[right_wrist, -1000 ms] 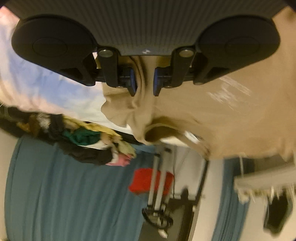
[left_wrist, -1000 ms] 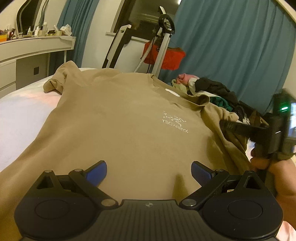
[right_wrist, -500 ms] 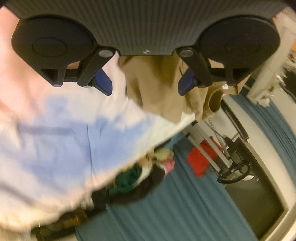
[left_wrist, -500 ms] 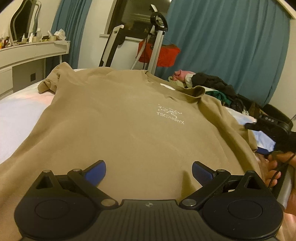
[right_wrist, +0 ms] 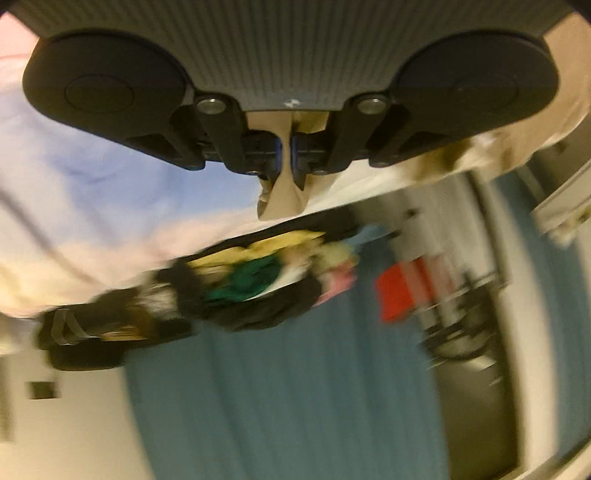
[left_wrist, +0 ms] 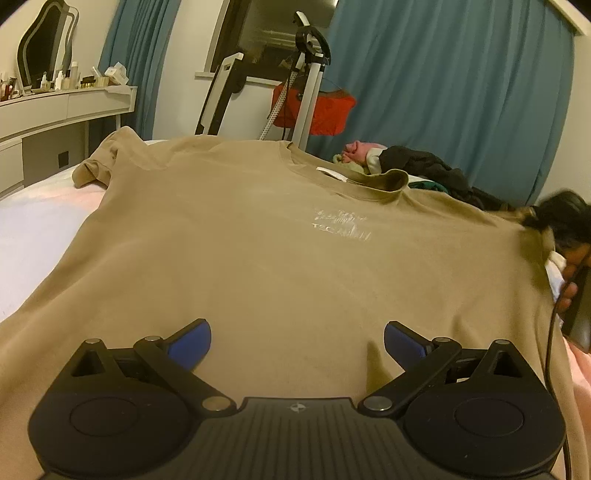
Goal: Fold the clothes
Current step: 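Grasp the tan T-shirt sleeve with the right gripper and lift it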
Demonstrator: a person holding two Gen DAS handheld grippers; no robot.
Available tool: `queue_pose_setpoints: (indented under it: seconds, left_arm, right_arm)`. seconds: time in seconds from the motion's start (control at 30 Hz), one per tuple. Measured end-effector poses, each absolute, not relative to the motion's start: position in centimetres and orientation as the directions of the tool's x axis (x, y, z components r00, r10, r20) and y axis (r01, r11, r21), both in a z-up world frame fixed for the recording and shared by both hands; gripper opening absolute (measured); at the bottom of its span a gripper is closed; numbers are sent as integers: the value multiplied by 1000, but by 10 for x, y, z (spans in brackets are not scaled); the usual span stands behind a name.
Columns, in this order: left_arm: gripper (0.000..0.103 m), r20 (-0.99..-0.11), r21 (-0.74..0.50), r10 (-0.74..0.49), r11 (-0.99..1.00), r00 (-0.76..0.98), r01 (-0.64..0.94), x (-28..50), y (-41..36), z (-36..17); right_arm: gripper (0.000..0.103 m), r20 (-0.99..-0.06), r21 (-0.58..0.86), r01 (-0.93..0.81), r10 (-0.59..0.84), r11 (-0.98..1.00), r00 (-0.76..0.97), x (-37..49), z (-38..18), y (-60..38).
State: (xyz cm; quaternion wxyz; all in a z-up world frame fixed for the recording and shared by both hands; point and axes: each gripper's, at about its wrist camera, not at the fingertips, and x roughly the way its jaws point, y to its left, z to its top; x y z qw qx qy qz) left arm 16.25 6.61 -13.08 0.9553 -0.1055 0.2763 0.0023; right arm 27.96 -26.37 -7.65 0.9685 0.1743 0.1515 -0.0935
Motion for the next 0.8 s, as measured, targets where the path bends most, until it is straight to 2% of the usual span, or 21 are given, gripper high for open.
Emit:
queue_pose_setpoints:
  seconds: [0.13,0.17,0.2,0.23,0.27,0.47,0.53,0.63,0.8]
  left_arm:
    - [101,-532,-190,-53,980,845,-59,163,65,-131]
    - [101,-532,-188,-53,980,845,-58,163,65,-131]
    - [101,-532,-189,-53,980,845,-57,162,67,-131]
    - [101,-532,-188,-53,980,845,-57,162,68,-131]
    - [101,-532,-186,-52,981,845,-57,162,67,-131]
    - [101,-540,-174,-41,983,841,-63,159,66,-130]
    - [101,-543,-173,-39,983,839,-67,158,65,-129]
    - [101,-541,-165,-33,984,841,-68,154,62,-129]
    - [102,-543,-156,-26,985,839,-70,155,61,-130]
  right_arm:
    - [16,-376,429,330,-166,841,912,262,-100,-307]
    - [26,-376,464,350,-177,814,910,253,-105,-313]
    - [48,-376,498,369,-188,785,907,244,-110,-320]
    - [64,-377,531,387,-199,754,905,235,-114,-327]
    - [91,-364,581,381,-189,720,912,225,-119,-331]
    - [92,-259,856,210,41,472,965,186,-153,-332]
    - [92,-282,875,212,102,436,954,189,-166,-320]
    - [92,-325,816,216,117,535,938,206,-170,-301]
    - [93,-283,801,129,180,585,942,253,-168,-297]
